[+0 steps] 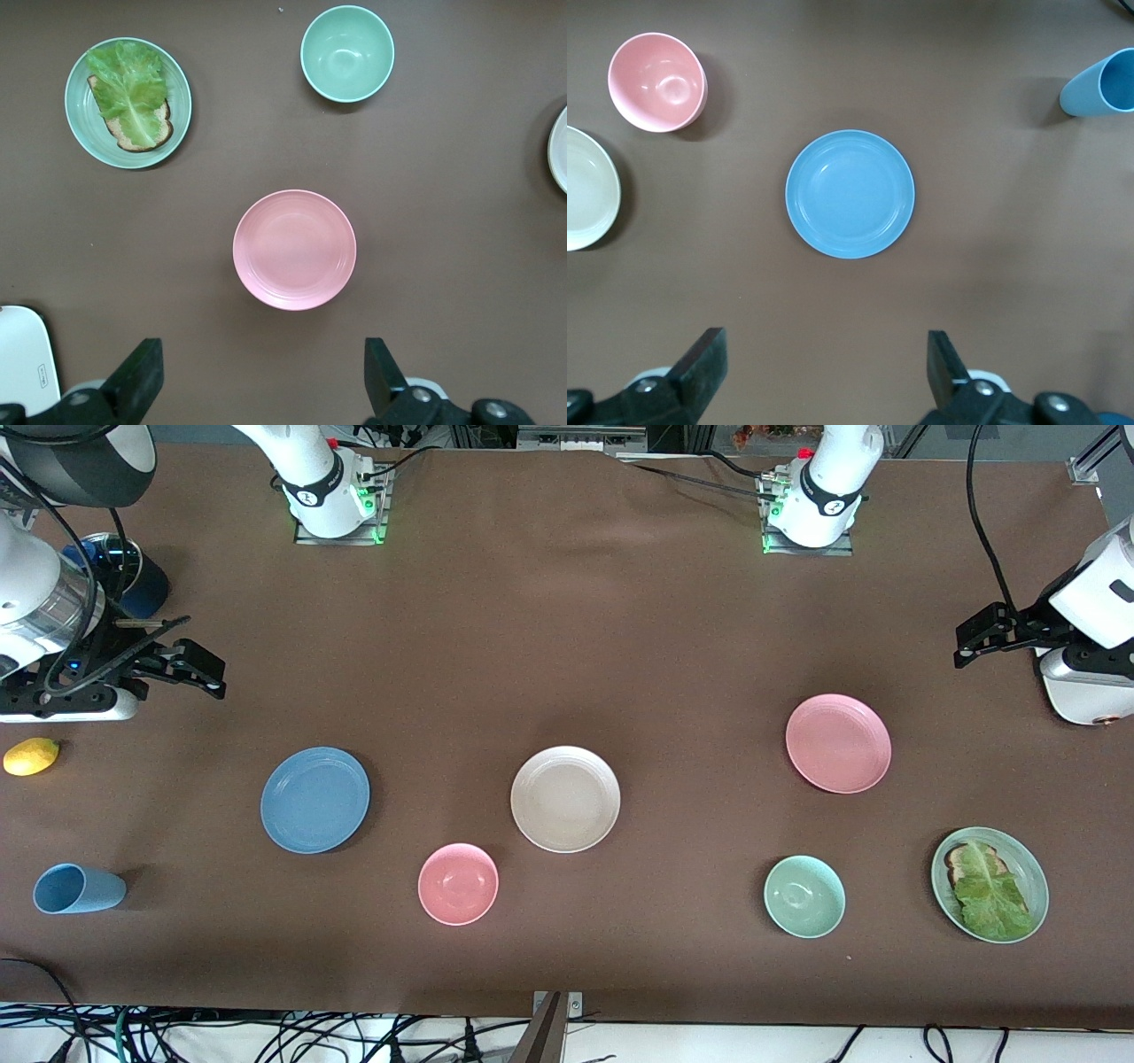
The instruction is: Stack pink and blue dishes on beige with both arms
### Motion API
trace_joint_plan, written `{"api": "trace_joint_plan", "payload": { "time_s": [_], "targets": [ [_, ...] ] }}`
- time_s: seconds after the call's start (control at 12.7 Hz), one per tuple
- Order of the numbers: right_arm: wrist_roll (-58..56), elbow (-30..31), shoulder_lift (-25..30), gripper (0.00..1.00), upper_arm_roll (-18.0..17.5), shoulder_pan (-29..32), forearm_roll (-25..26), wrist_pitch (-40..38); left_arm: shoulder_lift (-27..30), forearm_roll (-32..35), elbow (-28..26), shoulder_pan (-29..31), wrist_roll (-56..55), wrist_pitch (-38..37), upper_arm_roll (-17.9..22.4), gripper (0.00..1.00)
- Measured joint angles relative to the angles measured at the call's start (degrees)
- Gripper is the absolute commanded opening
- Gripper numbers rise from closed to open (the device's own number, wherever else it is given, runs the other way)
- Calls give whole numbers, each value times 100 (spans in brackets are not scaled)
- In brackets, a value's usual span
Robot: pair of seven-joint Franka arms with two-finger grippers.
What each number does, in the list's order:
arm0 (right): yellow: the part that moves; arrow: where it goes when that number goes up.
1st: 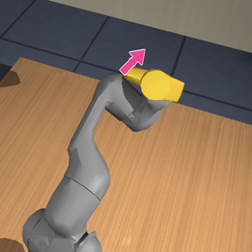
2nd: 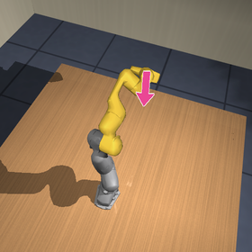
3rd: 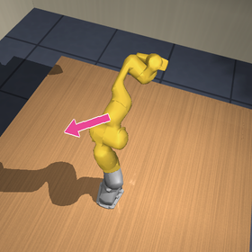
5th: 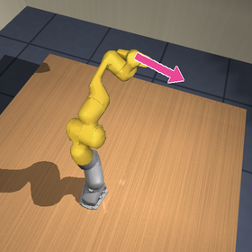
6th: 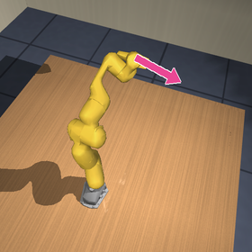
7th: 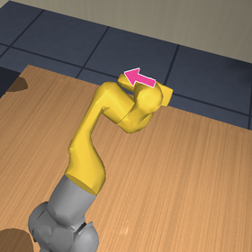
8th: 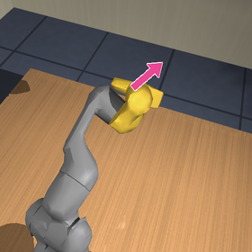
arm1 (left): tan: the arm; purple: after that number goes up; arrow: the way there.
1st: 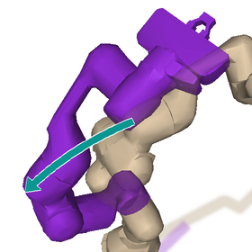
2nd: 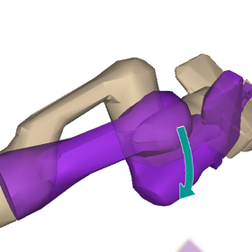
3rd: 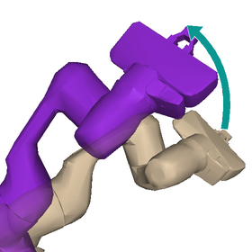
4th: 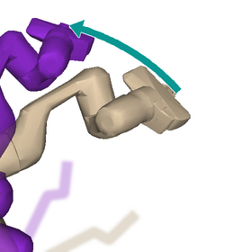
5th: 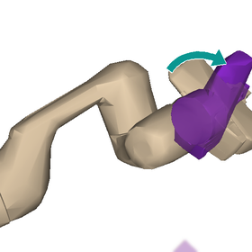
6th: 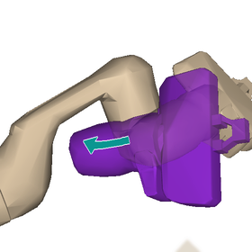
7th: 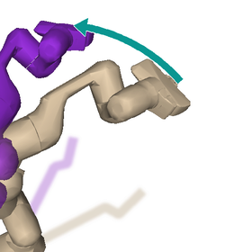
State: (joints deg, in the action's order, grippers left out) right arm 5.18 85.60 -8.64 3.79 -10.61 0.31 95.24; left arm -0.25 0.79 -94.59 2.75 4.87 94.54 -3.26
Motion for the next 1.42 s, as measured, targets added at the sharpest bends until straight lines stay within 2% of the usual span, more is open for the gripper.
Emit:
{"api": "trace_joint_plan", "payload": {
  "time_s": [0.39, 1.42],
  "targets": [
    [0, -2, 6, 100, -16, -6, -1, -470, -9, 0, 0, 0, 0, -2, 0, 100],
    [27, 15, 1, 100, -18, -2, -1, -514, -26, 0, 0, 0, 0, -3, 0, 100]
  ]
}}
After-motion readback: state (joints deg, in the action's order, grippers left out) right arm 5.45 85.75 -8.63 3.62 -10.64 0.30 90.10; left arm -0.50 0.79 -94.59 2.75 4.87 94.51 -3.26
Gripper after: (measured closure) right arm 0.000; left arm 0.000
